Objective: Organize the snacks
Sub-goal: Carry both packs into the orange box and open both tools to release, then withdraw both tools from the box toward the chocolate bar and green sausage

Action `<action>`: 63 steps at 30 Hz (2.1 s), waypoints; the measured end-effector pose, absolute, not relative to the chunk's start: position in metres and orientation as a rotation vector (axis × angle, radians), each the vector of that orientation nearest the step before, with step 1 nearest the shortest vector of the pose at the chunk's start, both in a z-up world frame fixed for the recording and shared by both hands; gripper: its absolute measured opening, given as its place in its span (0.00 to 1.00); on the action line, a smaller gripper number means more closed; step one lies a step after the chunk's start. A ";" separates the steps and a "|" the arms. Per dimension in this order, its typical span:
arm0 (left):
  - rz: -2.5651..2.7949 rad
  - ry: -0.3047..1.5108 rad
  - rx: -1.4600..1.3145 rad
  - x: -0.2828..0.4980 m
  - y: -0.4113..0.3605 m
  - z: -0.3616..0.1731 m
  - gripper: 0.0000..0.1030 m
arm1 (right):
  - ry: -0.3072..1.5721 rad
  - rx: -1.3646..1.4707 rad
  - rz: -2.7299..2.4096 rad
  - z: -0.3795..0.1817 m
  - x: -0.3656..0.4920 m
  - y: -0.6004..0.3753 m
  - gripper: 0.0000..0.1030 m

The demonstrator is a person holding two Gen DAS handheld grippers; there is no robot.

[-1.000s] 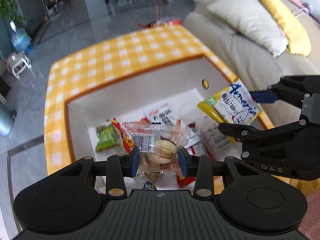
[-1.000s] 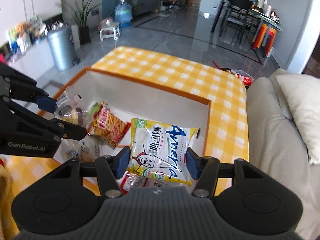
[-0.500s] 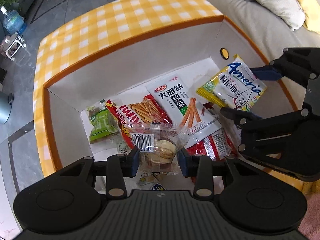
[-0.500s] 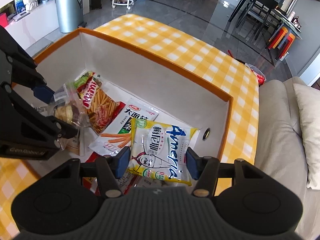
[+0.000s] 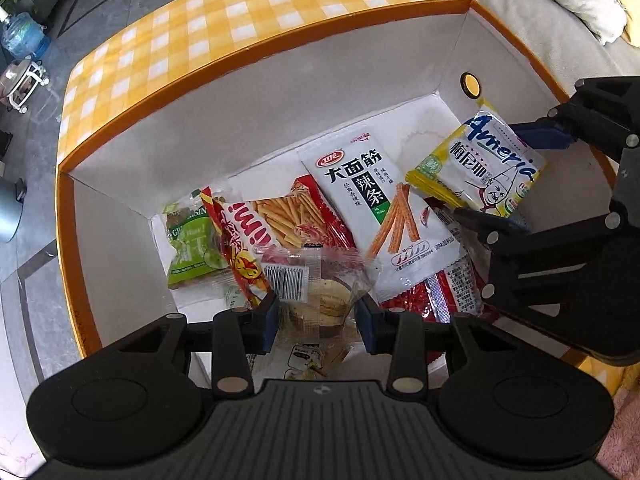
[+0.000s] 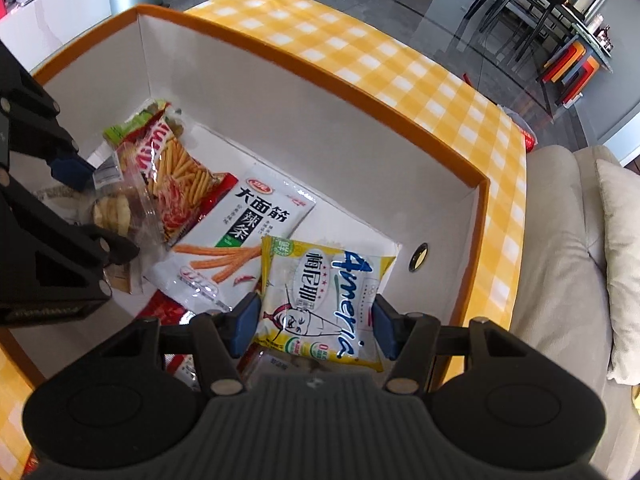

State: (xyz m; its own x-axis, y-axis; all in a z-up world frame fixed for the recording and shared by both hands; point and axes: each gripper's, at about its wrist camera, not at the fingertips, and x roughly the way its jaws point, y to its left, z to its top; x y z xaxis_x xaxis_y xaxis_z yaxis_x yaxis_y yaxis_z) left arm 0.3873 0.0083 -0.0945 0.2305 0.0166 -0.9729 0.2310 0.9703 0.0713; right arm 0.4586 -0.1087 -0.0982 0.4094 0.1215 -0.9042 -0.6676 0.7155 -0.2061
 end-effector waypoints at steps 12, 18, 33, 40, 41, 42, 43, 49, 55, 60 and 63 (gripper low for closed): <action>-0.147 1.322 0.242 0.382 0.005 -0.094 0.56 | 1.038 -0.635 0.529 -0.097 0.456 -0.107 0.60; -0.157 1.295 0.246 0.376 0.004 -0.087 0.69 | 1.022 -0.655 0.518 -0.093 0.451 -0.106 0.64; -0.139 1.232 0.284 0.348 0.004 -0.053 0.71 | 0.960 -0.627 0.529 -0.060 0.428 -0.111 0.73; -0.113 1.121 0.302 0.320 0.003 -0.026 0.74 | 0.904 -0.530 0.516 -0.032 0.412 -0.123 0.77; -0.108 1.104 0.296 0.316 0.003 -0.021 0.74 | 0.892 -0.511 0.511 -0.027 0.409 -0.126 0.77; -0.105 1.088 0.289 0.312 0.004 -0.017 0.74 | 0.882 -0.494 0.504 -0.023 0.405 -0.128 0.77; -0.100 1.063 0.279 0.306 0.004 -0.012 0.74 | 0.872 -0.477 0.497 -0.019 0.401 -0.131 0.77; -0.072 0.936 0.244 0.273 0.005 0.012 0.74 | 0.794 -0.367 0.454 0.005 0.370 -0.149 0.78; -0.044 0.858 0.203 0.237 0.007 0.023 0.74 | 0.747 -0.247 0.406 0.016 0.332 -0.170 0.78; -0.030 0.843 0.151 0.206 0.007 0.020 0.74 | 0.745 -0.122 0.363 0.012 0.296 -0.187 0.78; -0.015 0.853 0.125 0.188 0.008 0.013 0.74 | 0.757 -0.052 0.336 0.006 0.277 -0.197 0.78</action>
